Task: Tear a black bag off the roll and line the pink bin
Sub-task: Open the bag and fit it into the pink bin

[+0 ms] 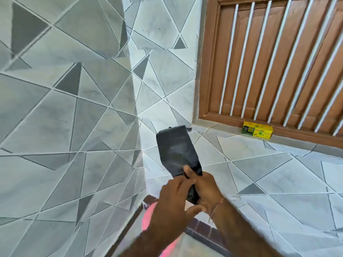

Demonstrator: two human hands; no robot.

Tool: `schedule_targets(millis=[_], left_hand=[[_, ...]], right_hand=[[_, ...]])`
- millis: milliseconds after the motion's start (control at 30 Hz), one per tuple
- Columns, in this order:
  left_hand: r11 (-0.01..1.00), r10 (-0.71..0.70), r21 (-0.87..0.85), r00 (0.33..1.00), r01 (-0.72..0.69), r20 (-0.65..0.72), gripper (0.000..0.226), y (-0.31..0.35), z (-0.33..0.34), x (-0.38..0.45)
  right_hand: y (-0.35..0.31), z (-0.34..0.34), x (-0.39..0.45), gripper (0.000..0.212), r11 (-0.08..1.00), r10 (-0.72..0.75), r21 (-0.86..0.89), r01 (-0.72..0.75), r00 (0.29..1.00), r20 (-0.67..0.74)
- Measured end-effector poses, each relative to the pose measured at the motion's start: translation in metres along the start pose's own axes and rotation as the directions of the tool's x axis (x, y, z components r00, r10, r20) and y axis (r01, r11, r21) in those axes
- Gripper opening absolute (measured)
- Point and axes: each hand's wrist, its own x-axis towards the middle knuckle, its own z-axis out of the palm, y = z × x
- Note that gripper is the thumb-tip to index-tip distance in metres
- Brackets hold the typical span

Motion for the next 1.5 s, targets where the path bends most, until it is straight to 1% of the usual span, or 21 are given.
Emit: schedule_targets(millis=[67, 133, 200, 267, 333, 433, 533, 600, 633, 700, 767, 833, 867, 933, 1033, 1133, 1233, 1300, 1367, 1433, 1500], left_hand=[[0.999, 0.026, 0.045, 0.998, -0.023, -0.060, 0.048, -0.019, -0.011, -0.007], [0.999, 0.039, 0.000, 0.995, -0.039, -0.095, 0.034, -0.034, -0.029, -0.006], [0.994, -0.045, -0.108, 0.992, 0.032, -0.120, 0.029, -0.054, -0.049, -0.008], [0.951, -0.216, -0.245, 0.972, 0.188, -0.093, 0.030, -0.073, -0.070, -0.010], [0.882, -0.347, -0.346, 0.938, 0.321, -0.013, 0.030, -0.086, -0.087, -0.014], [0.856, -0.404, -0.340, 0.914, 0.390, 0.034, 0.023, -0.098, -0.102, -0.019], [0.803, -0.474, -0.379, 0.878, 0.460, 0.063, 0.020, -0.109, -0.110, -0.023], [0.786, -0.489, -0.399, 0.870, 0.472, 0.065, 0.022, -0.116, -0.115, -0.025], [0.772, -0.489, -0.426, 0.869, 0.472, 0.077, 0.018, -0.115, -0.118, -0.026], [0.697, -0.495, -0.534, 0.860, 0.478, 0.124, 0.015, -0.110, -0.123, -0.027], [0.571, -0.478, -0.647, 0.846, 0.505, 0.238, 0.036, -0.104, -0.126, -0.027], [0.448, -0.425, -0.724, 0.837, 0.524, 0.343, 0.051, -0.098, -0.126, -0.026], [0.425, -0.407, -0.736, 0.837, 0.527, 0.365, 0.054, -0.095, -0.126, -0.025], [0.482, -0.417, -0.713, 0.849, 0.510, 0.325, 0.053, -0.093, -0.123, -0.022], [0.599, -0.478, -0.622, 0.848, 0.504, 0.227, 0.031, -0.090, -0.119, -0.018], [0.604, -0.493, -0.598, 0.837, 0.527, 0.238, 0.019, -0.083, -0.113, -0.016], [0.689, -0.513, -0.494, 0.839, 0.530, 0.184, 0.006, -0.077, -0.104, -0.017], [0.677, -0.539, -0.512, 0.830, 0.528, 0.144, 0.017, -0.078, -0.099, -0.017], [0.647, -0.557, -0.544, 0.818, 0.534, 0.140, 0.031, -0.074, -0.095, -0.016], [0.663, -0.524, -0.537, 0.836, 0.521, 0.165, 0.036, -0.064, -0.091, -0.015], [0.690, -0.466, -0.518, 0.858, 0.505, 0.216, 0.033, -0.047, -0.086, -0.015]], right_hand=[[0.004, 0.015, -0.007, 0.031, 0.992, 0.065, 0.102, -0.073, 0.995, 0.074], [0.007, 0.030, -0.015, 0.023, 0.963, 0.112, 0.222, -0.152, 0.977, 0.182], [0.015, 0.048, -0.020, 0.021, 0.971, 0.124, 0.176, -0.159, 0.973, 0.195], [0.027, 0.067, -0.027, 0.023, 0.993, 0.098, 0.043, -0.107, 0.980, 0.176], [0.042, 0.088, -0.034, 0.022, 0.998, 0.056, -0.005, -0.056, 0.992, 0.112], [0.057, 0.114, -0.043, 0.008, 0.992, 0.066, 0.117, -0.057, 0.995, -0.071], [0.057, 0.122, -0.051, 0.009, 0.985, 0.083, 0.169, -0.047, 0.973, -0.214], [0.053, 0.120, -0.060, 0.006, 0.993, 0.069, 0.110, -0.040, 0.962, -0.265], [0.052, 0.120, -0.065, 0.002, 0.998, 0.048, 0.059, -0.034, 0.967, -0.251], [0.050, 0.124, -0.076, 0.012, 0.994, 0.000, -0.109, -0.018, 0.987, -0.162], [0.051, 0.133, -0.083, 0.017, 0.958, -0.078, -0.282, 0.050, 0.993, -0.088], [0.055, 0.135, -0.080, 0.021, 0.894, -0.210, -0.427, 0.137, 0.969, -0.129], [0.054, 0.134, -0.077, 0.022, 0.863, -0.260, -0.480, 0.159, 0.953, -0.153], [0.053, 0.129, -0.074, 0.014, 0.836, -0.309, -0.518, 0.182, 0.935, -0.171], [0.052, 0.116, -0.075, 0.011, 0.814, -0.361, -0.540, 0.213, 0.915, -0.182], [0.047, 0.101, -0.076, 0.011, 0.843, -0.318, -0.509, 0.176, 0.925, -0.207], [0.043, 0.084, -0.074, 0.016, 0.843, -0.325, -0.513, 0.161, 0.913, -0.248], [0.038, 0.070, -0.073, 0.018, 0.867, -0.339, -0.463, 0.182, 0.898, -0.280], [0.031, 0.058, -0.076, 0.007, 0.891, -0.292, -0.416, 0.181, 0.931, -0.220], [0.028, 0.054, -0.078, 0.019, 0.916, -0.170, -0.382, 0.126, 0.982, -0.084], [0.026, 0.056, -0.079, 0.023, 0.922, -0.075, -0.379, 0.074, 0.997, 0.012]])
